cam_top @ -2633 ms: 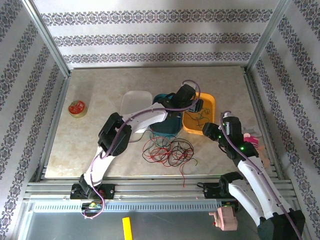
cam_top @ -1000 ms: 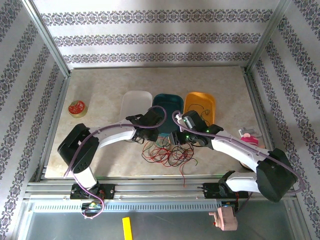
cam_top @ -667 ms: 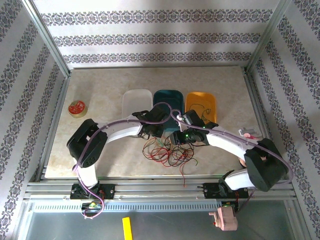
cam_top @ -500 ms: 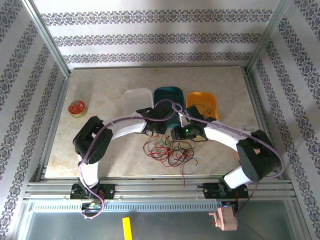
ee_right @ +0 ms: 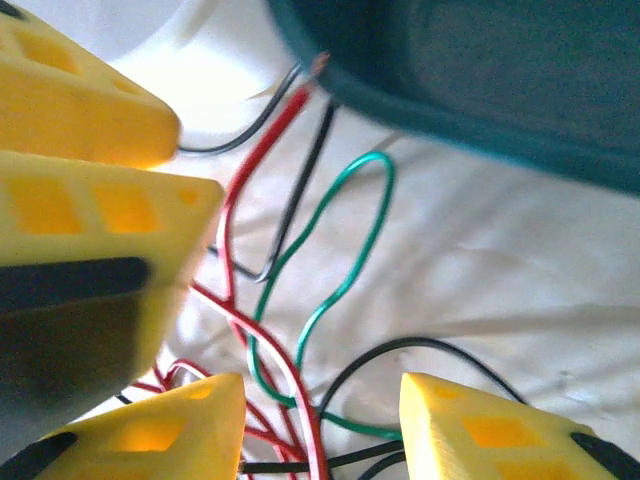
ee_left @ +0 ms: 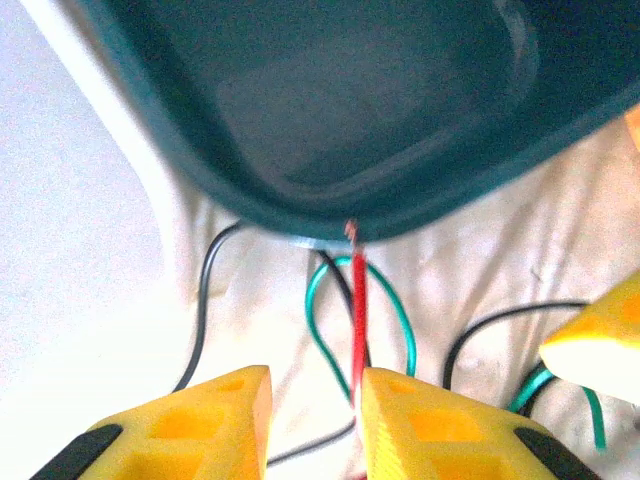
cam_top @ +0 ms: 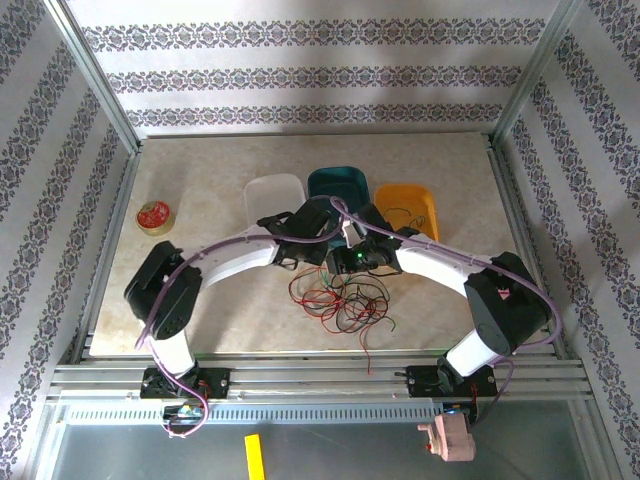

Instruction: Untangle the cables

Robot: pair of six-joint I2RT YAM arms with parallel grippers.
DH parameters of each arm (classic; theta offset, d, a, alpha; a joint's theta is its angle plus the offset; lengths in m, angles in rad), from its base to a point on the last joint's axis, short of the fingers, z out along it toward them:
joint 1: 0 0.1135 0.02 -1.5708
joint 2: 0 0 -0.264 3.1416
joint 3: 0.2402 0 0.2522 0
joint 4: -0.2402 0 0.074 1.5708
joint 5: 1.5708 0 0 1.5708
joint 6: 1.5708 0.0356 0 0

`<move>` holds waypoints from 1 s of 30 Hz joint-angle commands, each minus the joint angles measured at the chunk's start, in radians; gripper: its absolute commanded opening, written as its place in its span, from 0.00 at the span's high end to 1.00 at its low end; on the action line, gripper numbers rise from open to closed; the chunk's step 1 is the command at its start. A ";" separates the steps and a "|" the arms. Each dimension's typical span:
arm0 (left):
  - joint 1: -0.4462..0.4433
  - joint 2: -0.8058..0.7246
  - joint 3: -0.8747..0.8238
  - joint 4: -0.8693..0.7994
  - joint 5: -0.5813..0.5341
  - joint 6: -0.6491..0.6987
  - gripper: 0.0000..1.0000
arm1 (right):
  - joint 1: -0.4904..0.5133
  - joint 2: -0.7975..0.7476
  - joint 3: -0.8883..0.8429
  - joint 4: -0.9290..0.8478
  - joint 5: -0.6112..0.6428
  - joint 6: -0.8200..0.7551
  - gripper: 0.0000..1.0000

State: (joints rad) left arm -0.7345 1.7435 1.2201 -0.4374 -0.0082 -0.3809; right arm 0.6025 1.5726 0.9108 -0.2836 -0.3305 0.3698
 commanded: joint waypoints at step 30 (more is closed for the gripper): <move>0.009 -0.192 -0.257 0.035 0.002 -0.088 0.72 | 0.006 0.128 0.034 0.203 0.106 0.102 0.58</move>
State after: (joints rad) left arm -0.7326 1.5356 0.9752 -0.4301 -0.0269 -0.4545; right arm 0.6197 1.7439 0.9699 -0.1390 -0.2222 0.4480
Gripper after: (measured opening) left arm 0.280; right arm 0.414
